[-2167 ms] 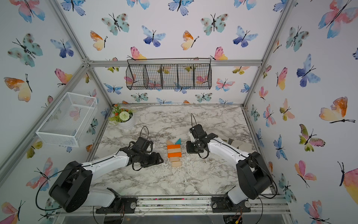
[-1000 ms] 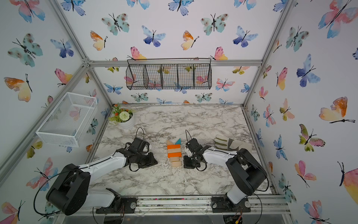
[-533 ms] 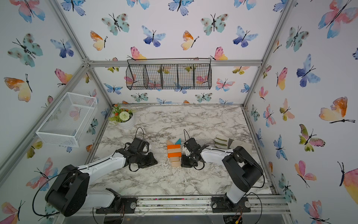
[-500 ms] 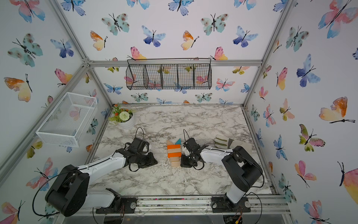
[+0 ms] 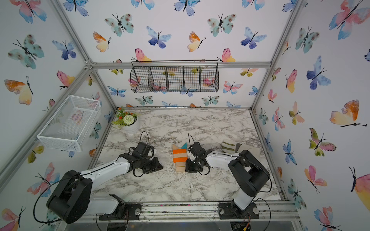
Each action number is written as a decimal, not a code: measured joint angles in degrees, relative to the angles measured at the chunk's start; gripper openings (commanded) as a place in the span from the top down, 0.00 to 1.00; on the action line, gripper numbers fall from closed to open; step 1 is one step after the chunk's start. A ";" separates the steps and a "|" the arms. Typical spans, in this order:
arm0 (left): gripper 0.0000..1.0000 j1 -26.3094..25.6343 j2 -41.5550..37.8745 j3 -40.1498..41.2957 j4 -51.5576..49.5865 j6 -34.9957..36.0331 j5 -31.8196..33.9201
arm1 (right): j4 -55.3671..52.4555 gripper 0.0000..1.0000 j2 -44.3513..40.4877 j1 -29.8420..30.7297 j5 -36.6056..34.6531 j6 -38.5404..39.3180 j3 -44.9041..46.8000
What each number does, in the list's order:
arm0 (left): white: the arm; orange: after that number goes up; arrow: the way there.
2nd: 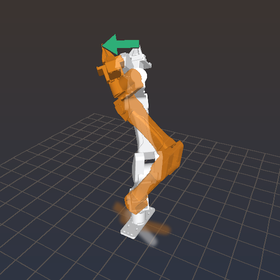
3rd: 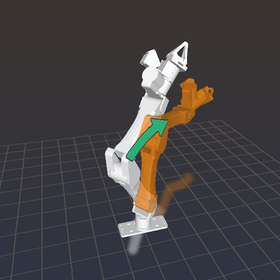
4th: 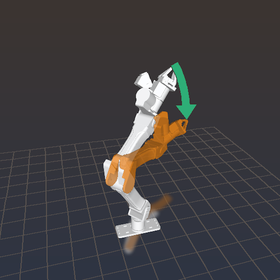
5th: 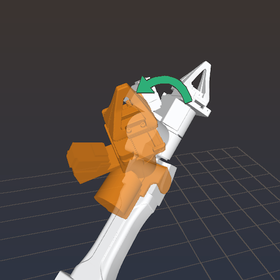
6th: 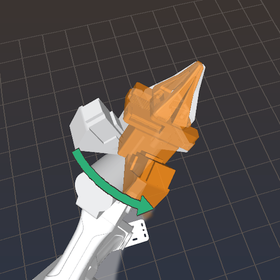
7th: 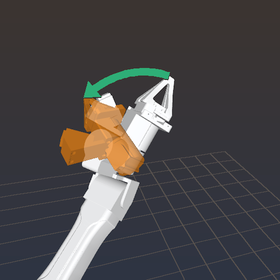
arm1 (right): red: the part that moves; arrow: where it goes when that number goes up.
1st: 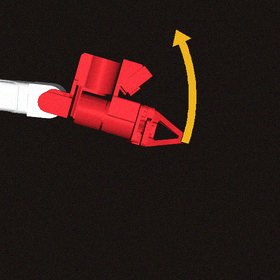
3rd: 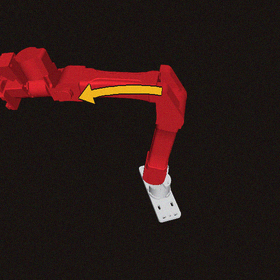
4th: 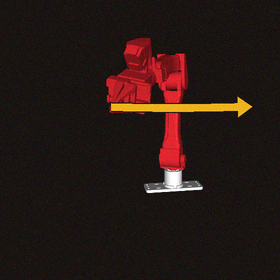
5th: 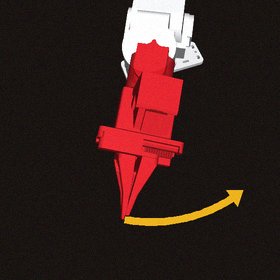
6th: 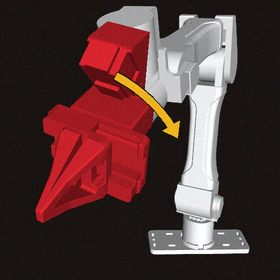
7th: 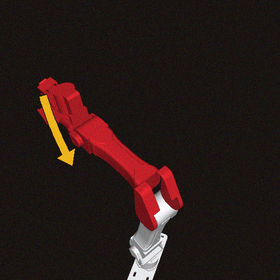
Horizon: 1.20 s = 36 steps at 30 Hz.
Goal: Assemble a carrot with building blocks
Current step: Adjust the building block at the center of the board, then reset both arms
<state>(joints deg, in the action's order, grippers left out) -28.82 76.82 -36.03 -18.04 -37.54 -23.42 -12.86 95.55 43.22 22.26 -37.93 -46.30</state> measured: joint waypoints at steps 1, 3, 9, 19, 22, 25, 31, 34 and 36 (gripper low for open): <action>0.78 0.00 0.00 0.00 0.00 0.02 0.00 | -0.42 0.99 -0.22 0.02 -0.46 0.02 0.00; 0.64 0.00 0.00 0.00 -0.02 0.02 0.04 | -1.95 0.98 -0.94 0.07 -2.05 0.07 -0.04; 0.01 1.11 -0.66 -0.85 -1.90 1.11 0.57 | -10.54 0.89 -7.04 -0.98 -10.43 2.01 -3.32; 0.01 20.35 -2.86 -10.12 -1.86 3.56 0.33 | -17.64 0.02 -10.78 -22.23 -13.62 16.35 -19.34; 0.01 25.75 -1.09 -9.90 1.62 4.35 3.72 | -13.75 0.01 -10.69 -31.87 -12.68 20.33 -18.36; 0.02 27.26 0.09 -5.95 10.54 5.62 10.97 | -6.29 0.01 -10.62 -37.83 -14.67 24.48 -13.81; 0.01 27.26 0.76 4.98 27.65 7.23 23.96 | 11.69 0.01 -10.56 -40.19 -18.73 33.59 2.19; 0.01 27.06 2.80 3.56 31.56 9.20 26.86 | 20.52 0.01 -12.81 -41.68 -20.11 36.22 11.56; 0.02 26.14 3.63 1.66 32.65 11.19 28.74 | 25.35 0.01 -12.94 -42.69 -20.55 36.98 14.71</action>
<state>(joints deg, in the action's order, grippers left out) -2.68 80.44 -34.37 14.61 -26.35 5.32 12.49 82.61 0.54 1.72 -0.95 -31.59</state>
